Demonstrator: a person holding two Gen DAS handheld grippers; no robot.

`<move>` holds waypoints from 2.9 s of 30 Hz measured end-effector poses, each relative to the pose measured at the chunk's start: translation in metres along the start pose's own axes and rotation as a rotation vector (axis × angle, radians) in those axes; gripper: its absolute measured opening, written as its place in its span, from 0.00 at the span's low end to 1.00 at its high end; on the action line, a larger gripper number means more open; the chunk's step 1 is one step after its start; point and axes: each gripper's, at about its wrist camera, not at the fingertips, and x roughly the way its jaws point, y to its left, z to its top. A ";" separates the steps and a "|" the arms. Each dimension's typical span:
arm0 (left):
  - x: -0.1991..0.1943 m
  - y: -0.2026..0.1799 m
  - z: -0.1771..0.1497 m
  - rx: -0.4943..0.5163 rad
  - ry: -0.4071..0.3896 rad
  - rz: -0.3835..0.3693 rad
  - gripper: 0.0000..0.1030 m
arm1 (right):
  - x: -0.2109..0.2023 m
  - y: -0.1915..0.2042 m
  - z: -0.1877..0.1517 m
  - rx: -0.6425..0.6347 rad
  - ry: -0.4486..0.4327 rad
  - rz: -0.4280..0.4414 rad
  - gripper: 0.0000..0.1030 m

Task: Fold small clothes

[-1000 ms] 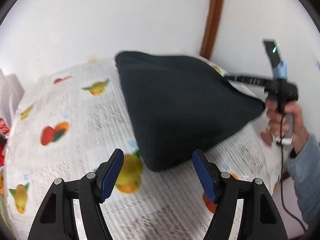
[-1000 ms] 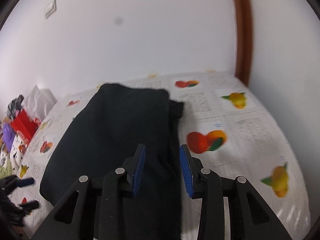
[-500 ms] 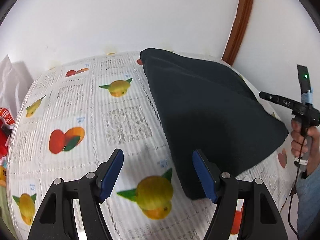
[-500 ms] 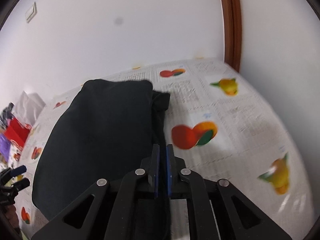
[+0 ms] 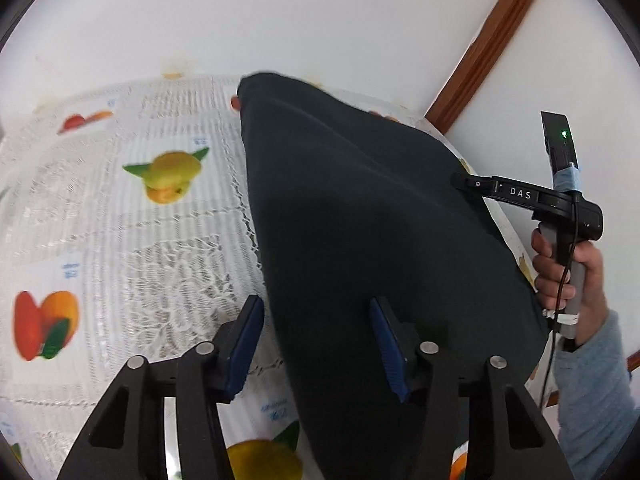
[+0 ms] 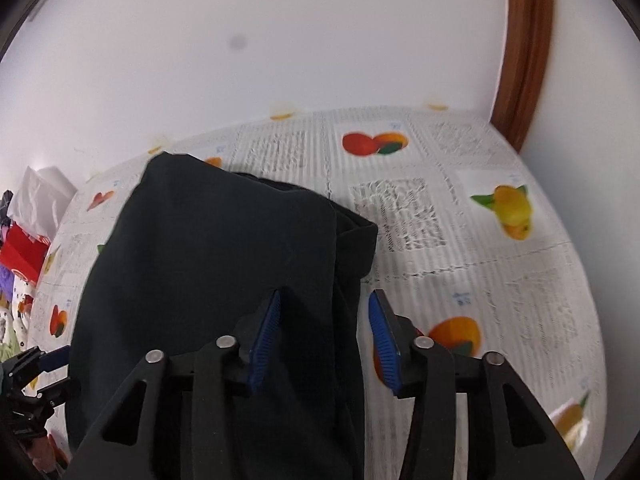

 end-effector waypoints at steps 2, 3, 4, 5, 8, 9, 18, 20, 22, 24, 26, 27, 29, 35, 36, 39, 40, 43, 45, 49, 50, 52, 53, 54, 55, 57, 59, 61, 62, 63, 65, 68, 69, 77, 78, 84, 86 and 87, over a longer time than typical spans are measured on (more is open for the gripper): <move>0.006 0.003 0.002 -0.027 0.009 -0.010 0.37 | 0.003 -0.001 0.001 0.007 -0.006 0.077 0.05; 0.005 0.004 0.002 -0.031 -0.002 -0.007 0.28 | 0.003 0.001 0.002 -0.007 -0.022 0.077 0.04; 0.003 0.005 0.002 -0.035 -0.012 -0.008 0.25 | 0.002 0.006 0.003 -0.032 -0.041 0.078 0.04; 0.001 0.008 0.002 -0.039 -0.015 -0.017 0.23 | 0.003 0.009 0.004 -0.042 -0.051 0.089 0.04; -0.006 0.018 -0.001 -0.057 -0.011 -0.035 0.21 | 0.006 0.024 0.011 -0.041 -0.073 0.177 0.04; -0.009 0.021 -0.002 -0.059 -0.015 -0.023 0.21 | 0.009 0.032 0.015 -0.048 -0.081 0.197 0.04; -0.022 0.031 -0.009 -0.048 -0.041 0.026 0.22 | -0.014 0.034 0.026 -0.044 -0.166 0.208 0.03; -0.020 0.021 -0.009 -0.010 -0.049 0.060 0.22 | -0.009 0.022 0.022 -0.028 -0.151 0.196 0.03; -0.019 0.016 -0.007 0.013 -0.048 0.087 0.23 | 0.009 0.019 0.018 -0.016 -0.086 0.152 0.03; -0.019 0.011 -0.006 0.038 -0.047 0.117 0.26 | 0.019 0.022 0.014 -0.033 -0.061 0.128 0.03; -0.023 0.006 -0.007 0.071 -0.060 0.146 0.27 | 0.012 0.023 0.017 -0.038 -0.070 0.131 0.04; -0.025 0.004 -0.008 0.085 -0.066 0.159 0.27 | 0.007 0.023 0.020 -0.037 -0.081 0.131 0.05; -0.035 0.006 -0.007 0.090 -0.087 0.159 0.33 | 0.003 0.024 0.026 -0.036 -0.096 0.119 0.17; -0.037 0.009 -0.005 0.051 -0.088 0.110 0.51 | 0.045 0.027 0.053 0.026 0.000 0.144 0.28; -0.036 0.008 -0.007 0.050 -0.076 0.111 0.51 | 0.052 0.026 0.056 0.037 0.012 0.163 0.17; -0.026 0.008 -0.012 0.049 -0.045 0.110 0.51 | 0.044 0.022 0.059 0.016 -0.073 0.182 0.07; -0.027 0.007 -0.014 0.052 -0.047 0.106 0.51 | 0.049 0.022 0.058 0.011 -0.058 0.154 0.06; -0.031 0.007 -0.017 0.054 -0.051 0.109 0.51 | 0.047 0.020 0.052 0.012 -0.028 0.126 0.10; -0.036 0.008 -0.019 0.058 -0.053 0.100 0.51 | 0.022 0.013 0.045 0.029 -0.060 0.082 0.17; -0.048 0.006 -0.031 0.066 -0.070 0.094 0.51 | -0.020 -0.001 0.011 0.026 -0.068 0.088 0.34; -0.051 0.006 -0.036 0.060 -0.076 0.087 0.53 | -0.028 -0.003 -0.001 0.030 -0.061 0.101 0.35; -0.053 0.007 -0.043 0.054 -0.079 0.076 0.55 | -0.040 -0.008 -0.026 0.050 -0.055 0.133 0.35; -0.054 0.007 -0.047 0.048 -0.080 0.073 0.55 | -0.044 -0.010 -0.037 0.060 -0.048 0.158 0.35; -0.054 0.007 -0.050 0.043 -0.080 0.070 0.55 | -0.045 -0.010 -0.047 0.074 -0.042 0.187 0.35; -0.054 0.006 -0.053 0.038 -0.079 0.068 0.55 | -0.044 -0.008 -0.054 0.083 -0.038 0.209 0.35; -0.054 0.003 -0.057 0.039 -0.077 0.069 0.55 | -0.033 -0.005 -0.064 0.103 -0.023 0.236 0.35; -0.051 0.000 -0.060 0.037 -0.068 0.102 0.55 | -0.022 -0.004 -0.065 0.125 -0.018 0.288 0.09; -0.051 -0.002 -0.062 0.038 -0.068 0.118 0.55 | -0.026 -0.007 -0.065 0.113 -0.066 0.318 0.07; -0.052 -0.003 -0.064 0.038 -0.066 0.123 0.56 | -0.033 -0.012 -0.067 0.114 -0.110 0.311 0.06; -0.053 -0.004 -0.065 0.035 -0.063 0.123 0.57 | -0.038 -0.017 -0.070 0.119 -0.134 0.321 0.06; -0.056 -0.007 -0.070 0.042 -0.061 0.130 0.57 | -0.038 -0.019 -0.074 0.144 -0.126 0.305 0.06; -0.059 -0.008 -0.076 0.050 -0.068 0.154 0.57 | -0.041 -0.010 -0.076 0.124 -0.121 0.254 0.06; -0.062 -0.008 -0.078 0.046 -0.066 0.154 0.56 | -0.046 -0.008 -0.077 0.114 -0.125 0.210 0.06; -0.080 -0.014 -0.095 0.063 -0.080 0.183 0.56 | -0.098 -0.016 -0.117 0.040 -0.159 -0.001 0.08; -0.081 -0.014 -0.098 0.060 -0.078 0.188 0.56 | -0.104 -0.016 -0.125 0.029 -0.161 -0.016 0.09; -0.085 -0.015 -0.119 0.073 -0.055 0.207 0.56 | -0.113 -0.021 -0.175 0.002 -0.121 -0.049 0.38; -0.079 -0.014 -0.125 0.072 -0.037 0.207 0.55 | -0.103 -0.021 -0.188 0.008 -0.094 -0.032 0.38; -0.076 -0.015 -0.125 0.070 -0.030 0.203 0.53 | -0.096 -0.020 -0.191 0.023 -0.085 -0.013 0.38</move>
